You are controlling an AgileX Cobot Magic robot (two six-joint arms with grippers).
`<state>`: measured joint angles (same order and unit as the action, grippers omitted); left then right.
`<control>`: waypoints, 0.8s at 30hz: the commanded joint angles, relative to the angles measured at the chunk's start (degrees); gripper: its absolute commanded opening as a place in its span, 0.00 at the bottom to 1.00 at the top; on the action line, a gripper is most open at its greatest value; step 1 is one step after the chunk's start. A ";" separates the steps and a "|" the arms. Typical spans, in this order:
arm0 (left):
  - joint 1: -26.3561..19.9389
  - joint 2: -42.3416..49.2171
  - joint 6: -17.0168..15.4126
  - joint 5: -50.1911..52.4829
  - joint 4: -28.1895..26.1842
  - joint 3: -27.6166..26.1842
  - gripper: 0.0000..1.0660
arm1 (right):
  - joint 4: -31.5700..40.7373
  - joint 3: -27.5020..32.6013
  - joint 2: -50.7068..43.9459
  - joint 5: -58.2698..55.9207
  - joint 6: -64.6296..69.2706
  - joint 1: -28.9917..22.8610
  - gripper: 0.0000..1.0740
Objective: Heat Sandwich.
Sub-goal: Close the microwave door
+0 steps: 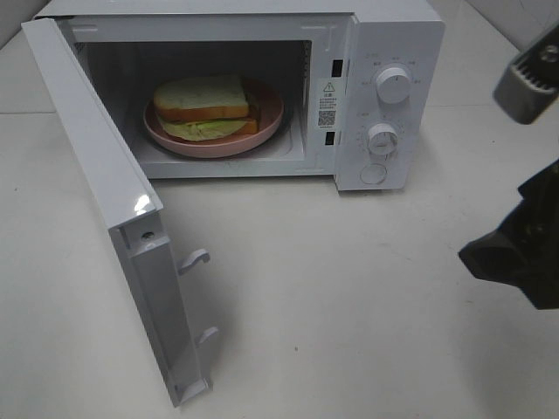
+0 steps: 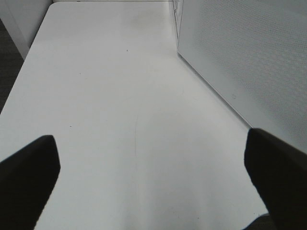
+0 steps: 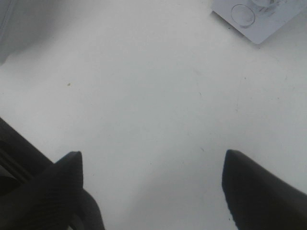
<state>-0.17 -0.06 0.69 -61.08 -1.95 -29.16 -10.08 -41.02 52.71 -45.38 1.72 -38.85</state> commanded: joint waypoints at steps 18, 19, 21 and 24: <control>0.29 0.00 0.06 -0.40 0.00 -0.46 0.94 | 0.11 0.23 -22.35 -20.23 1.49 0.06 0.71; 0.29 0.00 0.06 -0.40 0.00 -0.46 0.94 | 0.11 0.23 -22.35 -20.23 1.49 0.06 0.71; 0.29 0.00 0.06 -0.40 0.00 -0.46 0.94 | 0.11 0.23 -22.75 -21.66 1.49 0.06 0.71; 0.29 0.00 0.06 -0.40 0.00 -0.46 0.94 | 0.11 0.23 -22.69 -22.80 1.55 0.06 0.71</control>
<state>-0.17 -0.06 0.69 -61.08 -1.95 -29.16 -10.08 -41.02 30.37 -67.15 3.04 -38.85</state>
